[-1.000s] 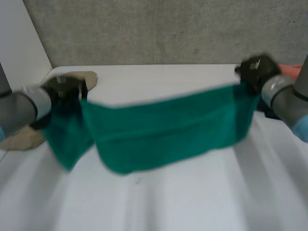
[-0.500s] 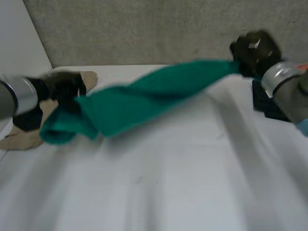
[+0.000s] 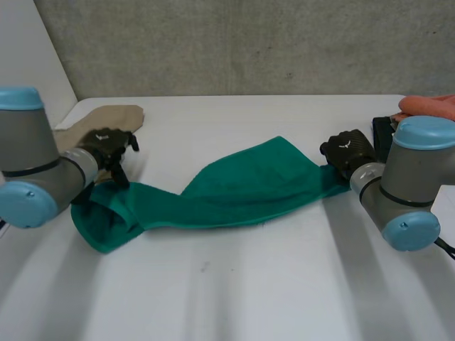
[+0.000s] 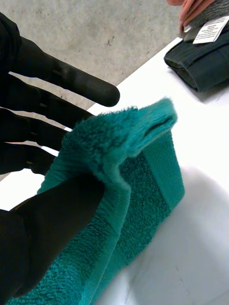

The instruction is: Fold the laundry.

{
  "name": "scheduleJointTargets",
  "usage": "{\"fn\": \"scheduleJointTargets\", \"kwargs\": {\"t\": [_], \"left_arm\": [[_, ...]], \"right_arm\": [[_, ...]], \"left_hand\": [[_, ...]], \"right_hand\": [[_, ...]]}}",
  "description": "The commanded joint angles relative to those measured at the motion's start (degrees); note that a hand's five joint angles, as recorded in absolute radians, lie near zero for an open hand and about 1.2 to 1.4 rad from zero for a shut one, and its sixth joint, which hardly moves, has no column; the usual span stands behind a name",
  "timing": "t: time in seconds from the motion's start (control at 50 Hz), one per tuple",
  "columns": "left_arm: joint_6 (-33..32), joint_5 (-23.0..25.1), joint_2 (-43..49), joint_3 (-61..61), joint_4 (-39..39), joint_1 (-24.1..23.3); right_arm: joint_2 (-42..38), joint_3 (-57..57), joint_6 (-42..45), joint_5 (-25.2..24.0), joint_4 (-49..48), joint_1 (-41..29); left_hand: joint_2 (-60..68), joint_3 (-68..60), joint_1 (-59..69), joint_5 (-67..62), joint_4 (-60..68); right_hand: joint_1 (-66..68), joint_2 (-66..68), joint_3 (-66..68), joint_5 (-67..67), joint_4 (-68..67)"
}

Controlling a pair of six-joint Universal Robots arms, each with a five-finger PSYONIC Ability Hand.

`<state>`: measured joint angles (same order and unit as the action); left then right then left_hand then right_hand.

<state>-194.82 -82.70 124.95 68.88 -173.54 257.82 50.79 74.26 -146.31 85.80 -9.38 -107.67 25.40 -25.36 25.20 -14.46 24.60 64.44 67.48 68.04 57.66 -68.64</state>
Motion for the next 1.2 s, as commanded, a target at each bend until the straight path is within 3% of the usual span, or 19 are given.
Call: {"fn": "scheduleJointTargets", "kwargs": {"t": [0.02,0.2,0.32,0.44,0.64,0.7,0.74,0.84,0.94,1.04,1.12,1.2], "left_arm": [[0.5,1.9,-14.8,14.8,-4.6,-0.6],[-4.1,3.6,-23.7,32.7,-6.5,-3.5],[-4.0,3.3,-21.7,35.7,-12.5,-6.5],[-4.2,1.2,-15.8,34.6,-18.8,-7.6],[-4.4,-0.4,-8.6,29.3,-20.9,-7.1],[-4.7,-0.4,-7.5,28.4,-21.7,-6.3],[-4.4,-0.4,-8.1,28.6,-23.0,-5.3],[-3.0,-0.8,-16.1,31.2,-23.0,-4.3],[-0.4,-0.2,-30.7,32.4,-16.6,-2.8],[-1.4,4.5,-40.8,27.4,1.4,1.4],[-4.6,9.0,-38.4,22.0,15.6,3.8],[-8.3,9.3,-32.4,17.9,24.7,4.8]], "right_arm": [[3.3,3.7,-1.3,0.2,-1.4,-0.1],[5.9,7.0,-0.7,0.1,-1.8,-0.3],[6.1,8.7,-0.3,0.2,-1.8,-0.4],[6.3,10.2,-0.4,0.1,-2.0,0.0],[6.9,12.1,-0.4,0.0,-2.2,0.4],[7.0,12.4,-0.4,0.1,-2.2,0.4],[7.3,12.5,-0.3,0.2,-1.8,0.4],[10.9,12.8,0.6,0.7,0.8,1.0],[20.0,11.5,7.0,0.9,11.7,3.7],[29.9,8.3,14.2,0.0,24.4,5.8],[32.3,6.9,16.8,-1.6,31.2,5.4],[31.1,6.8,18.4,-2.0,34.9,4.2]], "left_hand": [[2.5,-2.5,2.7,-3.4,3.3],[-0.4,0.3,-0.2,-0.6,0.4],[-5.4,5.4,-5.2,4.5,-4.6],[-2.6,2.5,-2.4,1.6,-1.8],[19.8,-19.8,20.0,-20.7,20.6],[35.2,-35.3,35.4,-36.2,36.0],[54.5,-54.5,54.7,-55.4,55.3],[54.6,-54.6,54.8,-55.5,55.4],[54.6,-54.6,54.8,-55.5,55.4],[54.6,-54.6,54.8,-55.5,55.4],[54.6,-54.6,54.8,-55.5,55.4],[54.6,-54.6,54.8,-55.5,55.4]], "right_hand": [[15.6,12.5,12.0,12.3,-11.4],[15.6,12.5,12.0,12.3,-11.4],[15.6,12.5,12.0,12.3,-11.4],[15.6,12.5,12.0,12.3,-11.4],[15.6,12.5,12.0,12.3,-11.4],[15.6,12.5,12.0,12.3,-11.4],[15.6,12.5,12.0,12.3,-11.4],[15.6,12.5,12.0,12.3,-11.4],[15.6,12.5,12.0,12.3,-11.4],[15.6,12.5,12.0,12.3,-11.4],[15.6,12.5,12.0,12.3,-11.4],[15.6,12.5,12.0,12.3,-11.4]]}}
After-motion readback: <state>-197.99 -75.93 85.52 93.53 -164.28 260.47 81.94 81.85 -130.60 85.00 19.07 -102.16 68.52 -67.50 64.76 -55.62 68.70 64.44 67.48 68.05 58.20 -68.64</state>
